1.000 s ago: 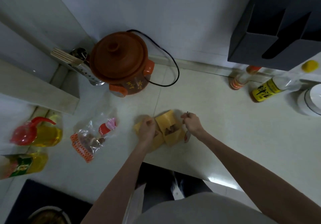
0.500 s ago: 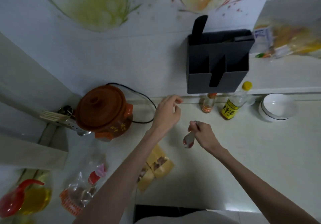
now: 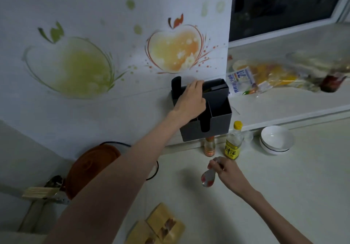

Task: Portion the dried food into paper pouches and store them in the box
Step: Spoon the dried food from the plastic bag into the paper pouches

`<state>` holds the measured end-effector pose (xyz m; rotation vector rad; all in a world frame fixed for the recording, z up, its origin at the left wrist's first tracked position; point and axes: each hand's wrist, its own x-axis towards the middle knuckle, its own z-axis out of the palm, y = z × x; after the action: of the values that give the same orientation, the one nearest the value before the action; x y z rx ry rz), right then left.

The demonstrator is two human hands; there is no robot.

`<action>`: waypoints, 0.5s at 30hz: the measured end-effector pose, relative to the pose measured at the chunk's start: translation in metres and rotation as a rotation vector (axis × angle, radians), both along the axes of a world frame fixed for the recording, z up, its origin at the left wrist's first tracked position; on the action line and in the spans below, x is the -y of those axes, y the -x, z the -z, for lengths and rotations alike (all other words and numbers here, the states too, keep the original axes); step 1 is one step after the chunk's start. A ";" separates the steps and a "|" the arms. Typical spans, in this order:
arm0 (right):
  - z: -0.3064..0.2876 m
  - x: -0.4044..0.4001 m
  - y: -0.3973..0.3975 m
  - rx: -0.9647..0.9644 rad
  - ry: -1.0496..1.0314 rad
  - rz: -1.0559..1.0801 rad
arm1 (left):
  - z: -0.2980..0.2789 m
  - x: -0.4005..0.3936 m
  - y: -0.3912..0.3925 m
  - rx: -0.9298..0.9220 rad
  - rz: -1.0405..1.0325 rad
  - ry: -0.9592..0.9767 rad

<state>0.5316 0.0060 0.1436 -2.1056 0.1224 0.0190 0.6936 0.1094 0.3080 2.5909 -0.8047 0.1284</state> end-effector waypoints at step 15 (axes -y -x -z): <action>-0.019 0.006 -0.035 0.115 -0.009 -0.050 | 0.003 0.028 -0.023 -0.141 -0.120 -0.095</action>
<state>0.5665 -0.0002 0.1628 -2.0953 0.0001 -0.0718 0.7168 0.0810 0.3055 2.7016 -0.6194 -0.0577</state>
